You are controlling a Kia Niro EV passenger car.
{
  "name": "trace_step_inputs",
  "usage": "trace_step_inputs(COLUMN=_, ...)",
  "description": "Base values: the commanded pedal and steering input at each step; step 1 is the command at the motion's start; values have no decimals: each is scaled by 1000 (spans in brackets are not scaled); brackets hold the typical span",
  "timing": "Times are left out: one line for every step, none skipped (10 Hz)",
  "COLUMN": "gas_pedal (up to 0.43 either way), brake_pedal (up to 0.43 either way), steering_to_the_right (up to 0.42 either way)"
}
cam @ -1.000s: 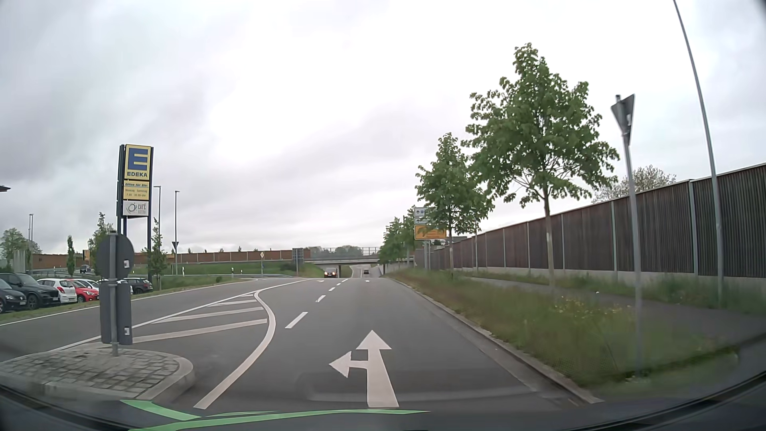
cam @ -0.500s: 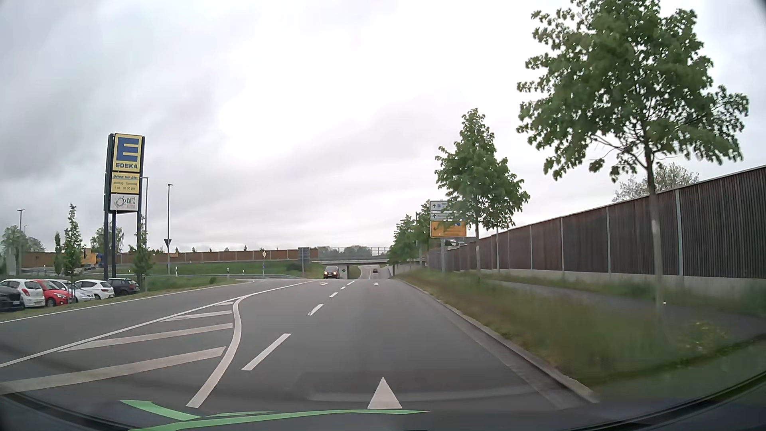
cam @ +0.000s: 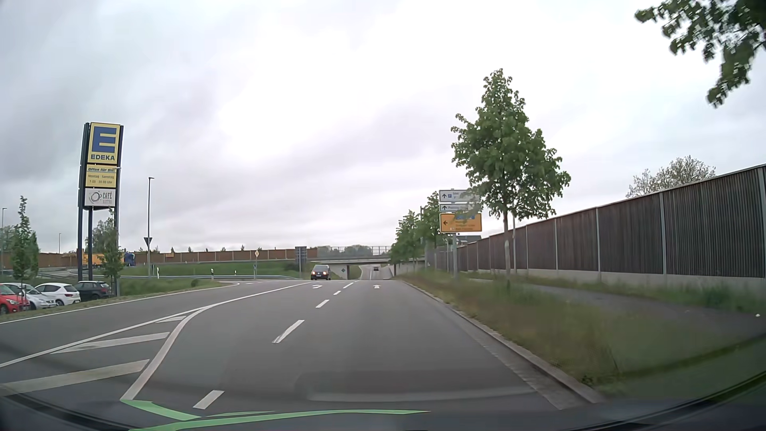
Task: Follow the waypoints while adhering to traffic rules and regulations
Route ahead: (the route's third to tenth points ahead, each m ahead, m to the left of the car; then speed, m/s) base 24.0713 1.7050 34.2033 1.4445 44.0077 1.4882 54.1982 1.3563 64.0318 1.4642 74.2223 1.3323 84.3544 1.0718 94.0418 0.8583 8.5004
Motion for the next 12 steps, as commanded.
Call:
trace_step_inputs(gas_pedal=228, brake_pedal=0, steering_to_the_right=-7)
trace_step_inputs(gas_pedal=228, brake_pedal=0, steering_to_the_right=-7)
trace_step_inputs(gas_pedal=228, brake_pedal=0, steering_to_the_right=-6)
trace_step_inputs(gas_pedal=228, brake_pedal=0, steering_to_the_right=-6)
trace_step_inputs(gas_pedal=228, brake_pedal=0, steering_to_the_right=-6)
trace_step_inputs(gas_pedal=228, brake_pedal=0, steering_to_the_right=-6)
trace_step_inputs(gas_pedal=228, brake_pedal=0, steering_to_the_right=-6)
trace_step_inputs(gas_pedal=228, brake_pedal=0, steering_to_the_right=-6)
trace_step_inputs(gas_pedal=189, brake_pedal=0, steering_to_the_right=-6)
trace_step_inputs(gas_pedal=157, brake_pedal=0, steering_to_the_right=-6)
trace_step_inputs(gas_pedal=118, brake_pedal=0, steering_to_the_right=-6)
trace_step_inputs(gas_pedal=98, brake_pedal=0, steering_to_the_right=-6)
